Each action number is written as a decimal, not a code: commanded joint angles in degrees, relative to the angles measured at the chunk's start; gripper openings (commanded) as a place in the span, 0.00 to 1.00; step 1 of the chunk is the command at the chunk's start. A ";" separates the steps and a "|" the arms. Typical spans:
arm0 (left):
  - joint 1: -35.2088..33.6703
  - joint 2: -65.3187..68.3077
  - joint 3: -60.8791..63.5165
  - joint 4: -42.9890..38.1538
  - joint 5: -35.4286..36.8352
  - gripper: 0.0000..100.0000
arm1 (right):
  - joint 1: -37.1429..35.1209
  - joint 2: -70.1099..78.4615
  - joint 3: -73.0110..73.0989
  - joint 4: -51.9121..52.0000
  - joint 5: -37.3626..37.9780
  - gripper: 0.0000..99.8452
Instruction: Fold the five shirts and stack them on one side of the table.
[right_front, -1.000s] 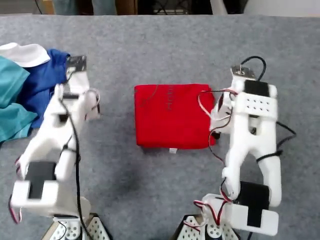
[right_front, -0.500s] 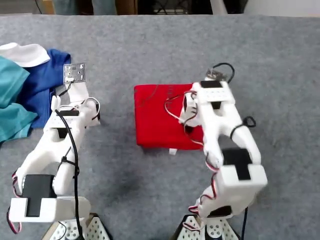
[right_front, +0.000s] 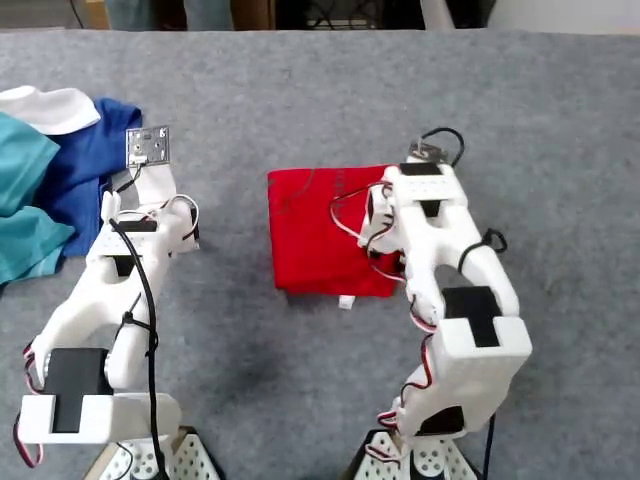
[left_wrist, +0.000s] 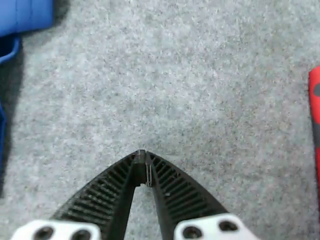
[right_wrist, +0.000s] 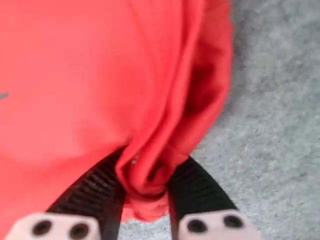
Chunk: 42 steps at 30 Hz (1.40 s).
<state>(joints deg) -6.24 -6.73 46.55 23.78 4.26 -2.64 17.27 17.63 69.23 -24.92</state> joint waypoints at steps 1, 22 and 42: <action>-0.48 -2.64 -0.31 -0.88 0.09 0.03 | 3.16 1.10 -5.41 1.14 3.60 0.01; -0.48 -2.64 -0.22 -0.88 -0.18 0.03 | 34.81 24.13 -66.95 13.19 37.10 0.01; -0.48 -2.99 -0.40 -0.88 -0.18 0.03 | 42.37 51.21 -109.14 28.48 41.85 0.07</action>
<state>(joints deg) -6.24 -6.73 46.55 23.78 4.26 39.30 69.14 -88.13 95.34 16.84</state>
